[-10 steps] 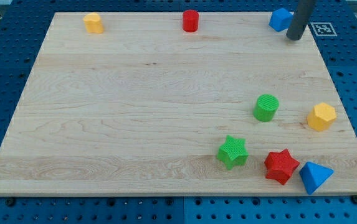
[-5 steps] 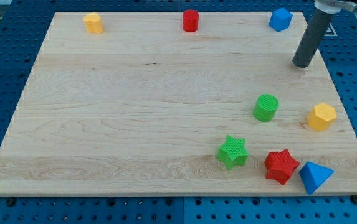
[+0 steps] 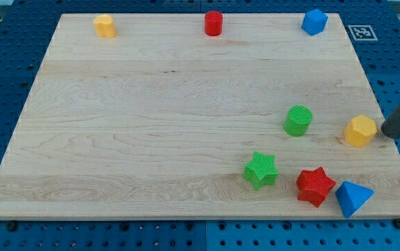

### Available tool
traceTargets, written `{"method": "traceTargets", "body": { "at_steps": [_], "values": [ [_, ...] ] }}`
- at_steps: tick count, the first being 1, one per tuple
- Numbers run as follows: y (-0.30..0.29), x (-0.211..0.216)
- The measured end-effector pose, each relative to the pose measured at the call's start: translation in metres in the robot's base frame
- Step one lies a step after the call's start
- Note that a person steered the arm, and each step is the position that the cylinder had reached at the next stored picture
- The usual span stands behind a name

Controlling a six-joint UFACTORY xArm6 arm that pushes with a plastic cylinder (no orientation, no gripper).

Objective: Place the yellow hexagon above to the green circle

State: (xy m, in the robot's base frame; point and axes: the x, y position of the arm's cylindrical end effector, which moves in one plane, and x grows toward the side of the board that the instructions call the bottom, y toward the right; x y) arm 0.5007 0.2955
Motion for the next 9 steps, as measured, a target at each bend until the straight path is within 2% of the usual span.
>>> {"method": "traceTargets", "body": {
  "at_steps": [2, 4, 6, 8, 9],
  "values": [
    [-0.008, 0.019],
    [-0.017, 0.016],
    [-0.065, 0.000],
    [-0.116, -0.034],
    [-0.150, -0.036]
  ]
}}
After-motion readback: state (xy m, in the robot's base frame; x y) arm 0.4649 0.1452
